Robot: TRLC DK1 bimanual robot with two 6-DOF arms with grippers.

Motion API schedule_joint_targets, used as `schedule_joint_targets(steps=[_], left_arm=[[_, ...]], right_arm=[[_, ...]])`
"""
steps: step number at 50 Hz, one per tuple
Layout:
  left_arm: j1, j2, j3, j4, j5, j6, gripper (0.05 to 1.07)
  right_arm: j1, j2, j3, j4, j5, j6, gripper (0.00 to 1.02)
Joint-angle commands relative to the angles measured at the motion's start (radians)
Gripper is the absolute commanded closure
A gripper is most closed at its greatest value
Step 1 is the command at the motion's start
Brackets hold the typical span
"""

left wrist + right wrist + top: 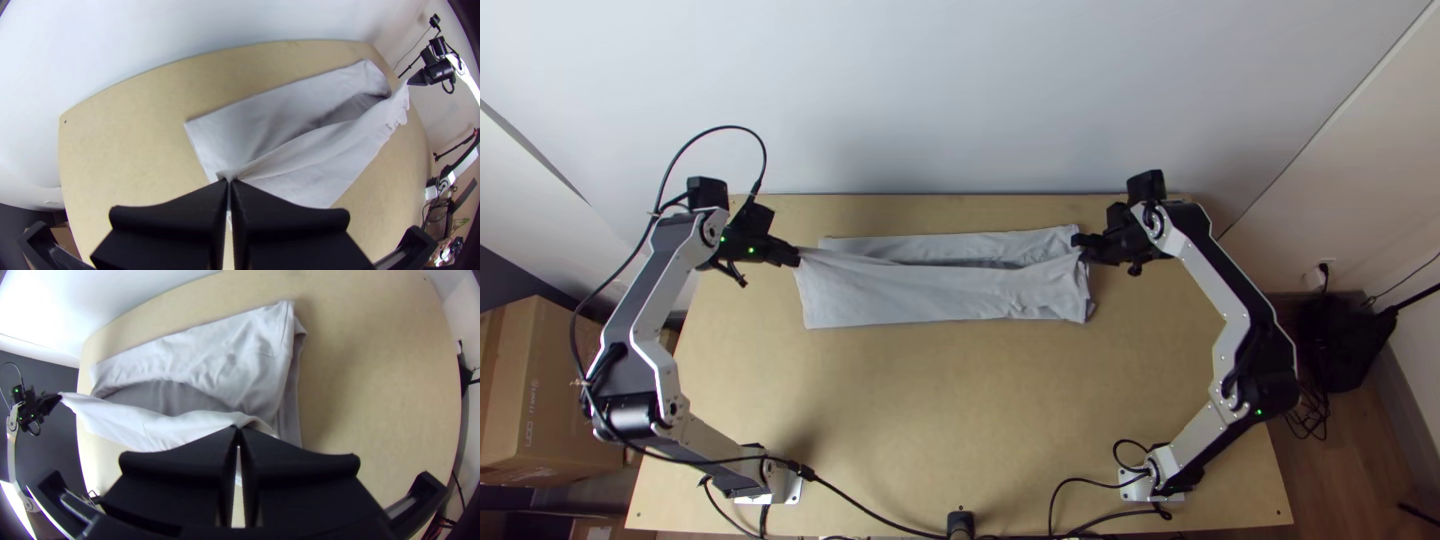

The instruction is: Fold the t-shirt

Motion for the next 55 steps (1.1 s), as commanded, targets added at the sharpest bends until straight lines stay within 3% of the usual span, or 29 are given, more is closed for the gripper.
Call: schedule_joint_targets(steps=[1, 18, 24, 25, 26, 29, 31, 33, 38, 44, 48, 52, 55], left_arm=[[-0.007, 0.063, 0.087, 0.008, 0.004, -0.038, 1.05], [-0.047, 0.227, 0.219, 0.015, -0.010, -0.113, 1.05], [-0.047, 0.282, 0.239, 0.034, -0.027, -0.149, 1.04], [-0.047, 0.290, 0.245, 0.034, -0.030, -0.150, 1.00], [-0.047, 0.298, 0.252, 0.035, -0.036, -0.155, 0.87], [-0.043, 0.314, 0.282, 0.032, -0.048, -0.198, 0.31], [-0.035, 0.313, 0.286, 0.040, -0.048, -0.210, 0.08], [-0.020, 0.305, 0.289, 0.062, -0.048, -0.247, 0.09], [0.011, 0.274, 0.292, 0.069, -0.033, -0.290, 0.09], [0.062, 0.225, 0.272, 0.068, -0.013, -0.326, 0.09], [0.111, 0.182, 0.223, 0.066, 0.081, -0.339, 0.09], [0.154, 0.138, 0.157, 0.066, 0.170, -0.343, 0.10], [0.184, 0.113, 0.104, 0.066, 0.231, -0.340, 0.10]], right_arm=[[0.003, 0.071, 0.096, 0.002, 0.010, -0.006, 1.00], [-0.006, 0.349, 0.372, -0.004, 0.012, 0.019, 1.00], [-0.011, 0.443, 0.461, -0.002, 0.013, 0.085, 0.98], [-0.012, 0.453, 0.472, 0.001, 0.015, 0.097, 0.94], [-0.012, 0.466, 0.481, 0.007, 0.016, 0.119, 0.86], [-0.020, 0.475, 0.476, 0.044, 0.021, 0.172, 0.55], [-0.028, 0.475, 0.469, 0.067, 0.030, 0.208, 0.33], [-0.037, 0.469, 0.458, 0.090, 0.039, 0.224, 0.15], [-0.069, 0.398, 0.406, 0.159, 0.110, 0.241, 0.13], [-0.121, 0.275, 0.380, 0.157, 0.110, 0.244, 0.09], [-0.153, 0.196, 0.369, 0.142, 0.108, 0.258, 0.09], [-0.181, 0.107, 0.364, 0.099, 0.076, 0.260, 0.03], [-0.199, 0.055, 0.360, 0.035, -0.034, 0.267, 0.03]])
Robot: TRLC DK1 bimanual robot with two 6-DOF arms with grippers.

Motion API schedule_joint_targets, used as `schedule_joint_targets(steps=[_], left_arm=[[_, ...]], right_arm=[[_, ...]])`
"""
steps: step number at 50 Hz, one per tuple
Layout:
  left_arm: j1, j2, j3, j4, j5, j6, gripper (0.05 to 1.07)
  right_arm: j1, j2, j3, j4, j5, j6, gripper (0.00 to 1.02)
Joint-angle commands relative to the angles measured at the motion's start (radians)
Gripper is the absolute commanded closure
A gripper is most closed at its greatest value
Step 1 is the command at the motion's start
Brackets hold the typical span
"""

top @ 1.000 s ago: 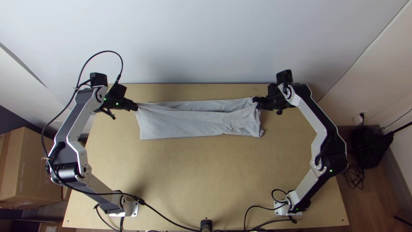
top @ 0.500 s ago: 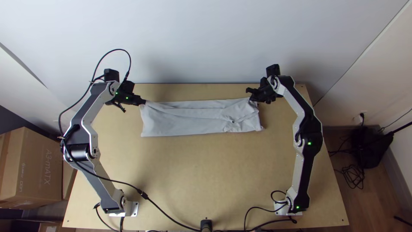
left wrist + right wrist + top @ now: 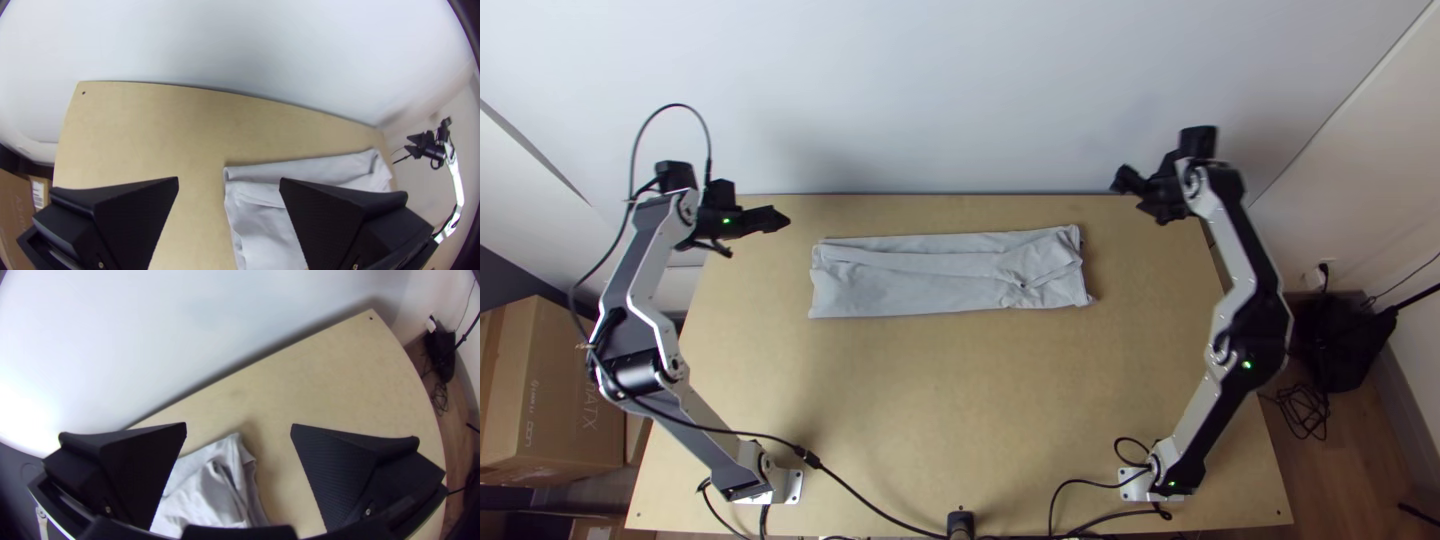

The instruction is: Fold the t-shirt

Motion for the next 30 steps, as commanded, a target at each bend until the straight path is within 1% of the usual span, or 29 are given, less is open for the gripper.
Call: schedule_joint_targets(steps=[1, 5, 8, 12, 16, 22, 26, 30], left_arm=[[0.048, -0.072, -0.099, -0.004, 0.084, -0.017, 0.10], [0.080, -0.093, -0.175, -0.003, 0.179, -0.008, 0.10], [0.094, -0.102, -0.234, -0.001, 0.223, 0.003, 0.10], [0.103, -0.104, -0.299, 0.004, 0.280, 0.012, 0.10], [0.097, -0.099, -0.348, 0.024, 0.305, 0.022, 0.10], [0.073, -0.079, -0.408, 0.120, 0.305, 0.003, 0.10], [0.050, -0.047, -0.422, 0.175, 0.305, -0.021, 0.10], [0.022, -0.009, -0.426, 0.223, 0.300, -0.052, 0.10]], right_arm=[[-0.021, -0.142, -0.018, -0.085, -0.114, 0.030, 0.03], [-0.032, -0.203, -0.033, -0.142, -0.162, 0.031, 0.03], [-0.050, -0.239, -0.045, -0.157, -0.237, 0.074, 0.03], [-0.060, -0.278, -0.059, -0.172, -0.348, 0.108, 0.03], [-0.061, -0.297, -0.057, -0.186, -0.441, 0.146, 0.03], [-0.066, -0.320, -0.044, -0.217, -0.464, 0.146, 0.03], [-0.072, -0.332, -0.039, -0.243, -0.496, 0.143, 0.03], [-0.072, -0.346, -0.039, -0.255, -0.502, 0.143, 0.03]])
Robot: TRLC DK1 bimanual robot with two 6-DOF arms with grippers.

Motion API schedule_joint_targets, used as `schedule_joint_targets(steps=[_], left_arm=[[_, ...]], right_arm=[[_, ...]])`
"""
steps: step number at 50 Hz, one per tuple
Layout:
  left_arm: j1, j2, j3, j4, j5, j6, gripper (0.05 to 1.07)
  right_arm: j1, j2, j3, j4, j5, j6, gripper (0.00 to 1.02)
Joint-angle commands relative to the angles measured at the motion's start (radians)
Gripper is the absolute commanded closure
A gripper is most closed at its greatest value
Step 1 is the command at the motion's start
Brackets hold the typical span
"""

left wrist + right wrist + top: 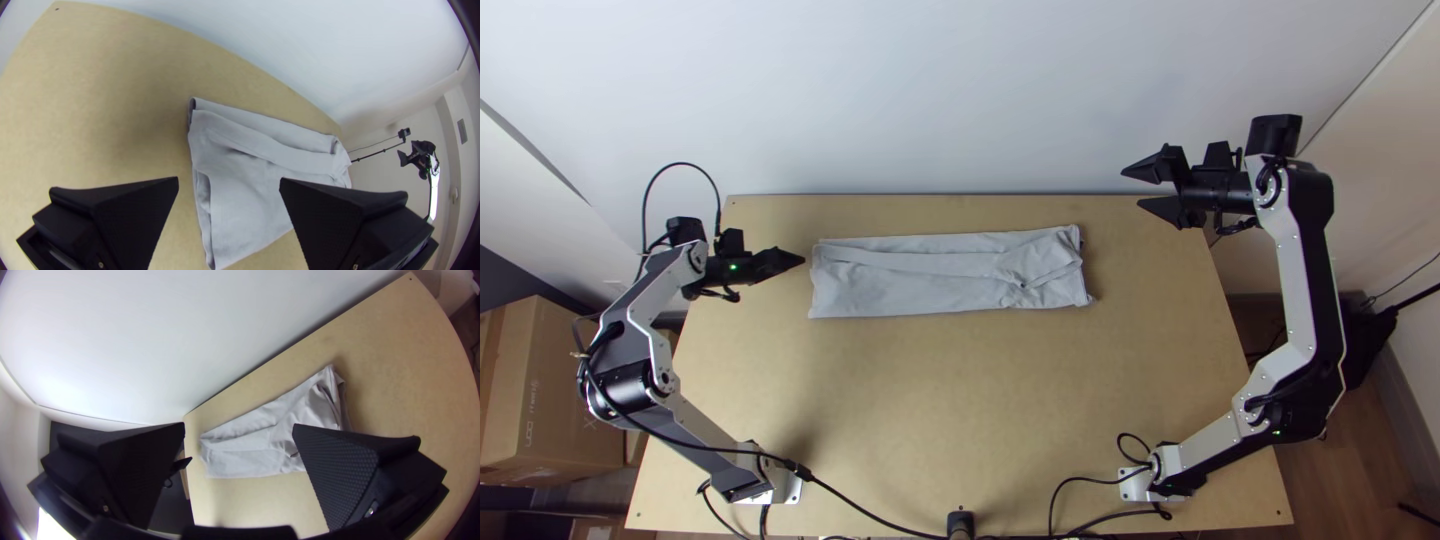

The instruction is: Fold the t-shirt

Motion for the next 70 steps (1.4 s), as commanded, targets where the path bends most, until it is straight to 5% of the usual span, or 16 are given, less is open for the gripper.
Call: schedule_joint_targets(steps=[1, 17, 48, 52, 54, 56, 59, 70], left_arm=[[-0.037, 0.063, -0.032, 0.054, 0.008, -0.047, 0.10], [-0.146, 0.157, -0.026, 0.173, -0.165, -0.085, 0.10], [-0.361, 0.201, 0.040, 0.188, -0.233, -0.185, 0.10], [-0.381, 0.189, 0.026, 0.192, -0.250, -0.188, 0.23], [-0.383, 0.181, 0.014, 0.202, -0.250, -0.190, 0.37], [-0.384, 0.161, -0.011, 0.231, -0.254, -0.193, 0.57], [-0.376, 0.140, -0.046, 0.295, -0.282, -0.219, 1.02], [-0.214, 0.069, -0.081, 0.246, -0.284, -0.136, 1.05]], right_arm=[[-0.010, -0.054, -0.011, -0.026, -0.024, 0.019, 0.03], [-0.005, -0.069, 0.056, -0.049, -0.025, 0.020, 0.03], [0.010, -0.073, 0.050, -0.049, -0.025, 0.020, 0.03], [0.013, -0.073, 0.044, -0.049, -0.025, 0.015, 0.03], [0.015, -0.073, 0.039, -0.049, -0.025, 0.015, 0.03], [0.016, -0.074, 0.035, -0.049, -0.025, 0.012, 0.03], [0.018, -0.074, 0.026, -0.049, -0.025, 0.009, 0.03], [0.018, -0.079, -0.016, -0.049, -0.025, -0.026, 0.03]])
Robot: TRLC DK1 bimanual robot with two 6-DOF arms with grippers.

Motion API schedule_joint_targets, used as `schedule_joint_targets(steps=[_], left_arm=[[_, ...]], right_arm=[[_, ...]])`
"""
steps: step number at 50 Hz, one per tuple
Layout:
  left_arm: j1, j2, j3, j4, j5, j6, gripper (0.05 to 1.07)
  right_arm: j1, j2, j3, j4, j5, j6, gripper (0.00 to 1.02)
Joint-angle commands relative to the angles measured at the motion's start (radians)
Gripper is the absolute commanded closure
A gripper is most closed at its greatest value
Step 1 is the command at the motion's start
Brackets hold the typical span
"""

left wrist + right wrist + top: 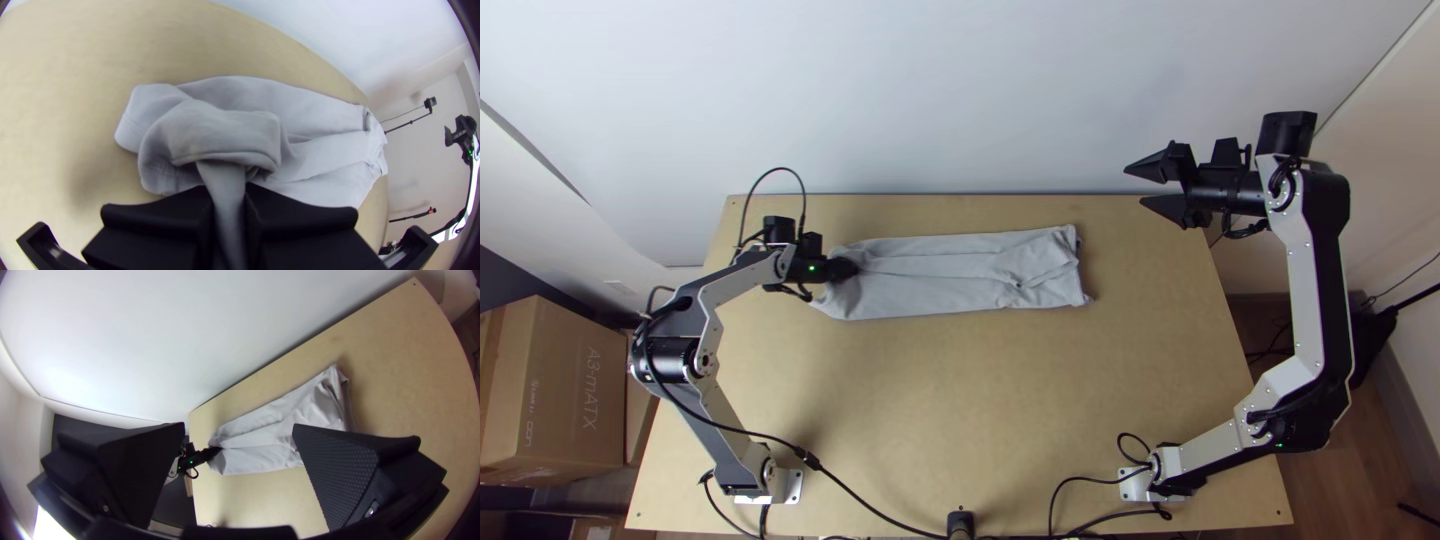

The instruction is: Fold the t-shirt

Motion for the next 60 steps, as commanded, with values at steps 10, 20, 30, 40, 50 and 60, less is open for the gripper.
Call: schedule_joint_targets(steps=[10, 20, 30, 40, 50, 60], left_arm=[[0.334, -0.088, -0.030, -0.115, -0.079, 0.297, 1.05], [0.512, -0.133, 0.066, -0.190, -0.186, 0.497, 1.05], [0.480, -0.232, 0.123, -0.236, -0.426, 0.643, 1.05], [0.319, -0.320, 0.140, -0.242, -0.651, 0.701, 1.05], [0.079, -0.358, 0.186, -0.259, -0.802, 0.709, 1.05], [-0.144, -0.301, 0.296, -0.341, -0.914, 0.655, 1.05]], right_arm=[[-0.005, -0.039, -0.062, -0.006, -0.012, -0.032, 0.03], [-0.016, -0.050, -0.090, -0.006, -0.012, -0.049, 0.03], [-0.022, -0.076, -0.142, -0.006, 0.001, -0.064, 0.03], [-0.022, -0.117, -0.191, -0.006, 0.022, -0.081, 0.03], [-0.042, -0.163, -0.231, -0.006, 0.021, -0.082, 0.03], [-0.042, -0.189, -0.240, -0.006, 0.025, -0.072, 0.03]])
